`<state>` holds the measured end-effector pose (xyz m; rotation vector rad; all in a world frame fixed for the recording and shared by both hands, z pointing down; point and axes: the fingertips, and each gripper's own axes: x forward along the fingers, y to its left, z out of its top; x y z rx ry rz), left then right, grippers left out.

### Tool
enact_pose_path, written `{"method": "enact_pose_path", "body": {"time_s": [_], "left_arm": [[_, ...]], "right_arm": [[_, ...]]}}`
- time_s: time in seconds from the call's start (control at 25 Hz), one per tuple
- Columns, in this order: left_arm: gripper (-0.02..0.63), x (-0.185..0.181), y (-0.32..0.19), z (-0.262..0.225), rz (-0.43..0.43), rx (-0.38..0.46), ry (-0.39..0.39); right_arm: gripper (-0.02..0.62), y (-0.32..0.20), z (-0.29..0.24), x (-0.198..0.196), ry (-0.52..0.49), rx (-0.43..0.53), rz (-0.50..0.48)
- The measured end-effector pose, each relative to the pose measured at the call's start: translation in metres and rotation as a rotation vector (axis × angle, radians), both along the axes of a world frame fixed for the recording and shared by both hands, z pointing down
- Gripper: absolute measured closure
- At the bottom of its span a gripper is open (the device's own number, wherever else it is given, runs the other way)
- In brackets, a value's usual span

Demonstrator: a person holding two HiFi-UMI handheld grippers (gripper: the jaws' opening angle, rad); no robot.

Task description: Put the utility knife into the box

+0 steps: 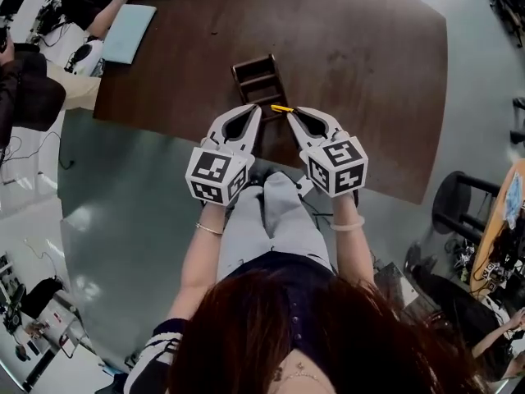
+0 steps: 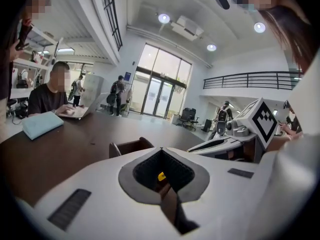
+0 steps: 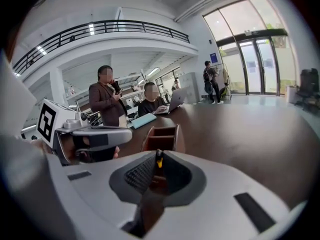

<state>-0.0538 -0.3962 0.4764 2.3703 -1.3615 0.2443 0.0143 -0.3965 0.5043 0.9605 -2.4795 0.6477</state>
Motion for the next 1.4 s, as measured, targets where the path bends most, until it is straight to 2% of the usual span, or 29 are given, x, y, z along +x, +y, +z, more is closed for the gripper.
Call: {"method": "enact_pose_path", "body": {"time_s": [0.16,0.28,0.6,0.8,1.0,1.24,1.4], "left_arm": [[0.613,-0.005,-0.007,0.022,-0.041,-0.036,0.053],[0.613,-0.007,-0.008,0.033,-0.053,-0.057,0.065],[0.612,-0.016,-0.003,0.036,-0.045,-0.075,0.078],[0.612,-0.016,0.004,0.019,-0.028,-0.046,0.067],[0.614,-0.015,0.009,-0.014,-0.02,0.005,0.057],[0.613,-0.023,0.01,-0.059,-0.017,0.086,0.053],[0.612,-0.027,0.013,-0.084,-0.012,0.127,0.051]], "right_arm": [[0.546,-0.005,0.035,-0.006,0.027,-0.045,-0.001],[0.546,-0.007,0.05,-0.009,0.02,-0.073,-0.002],[0.545,-0.008,0.052,-0.013,-0.025,-0.111,0.012],[0.545,-0.015,0.023,0.0,-0.027,-0.028,0.062],[0.546,-0.018,-0.032,0.008,-0.06,0.072,0.096],[0.566,-0.009,-0.098,-0.009,-0.126,0.206,0.058],[0.58,0.002,-0.126,-0.021,-0.139,0.262,0.03]]}}
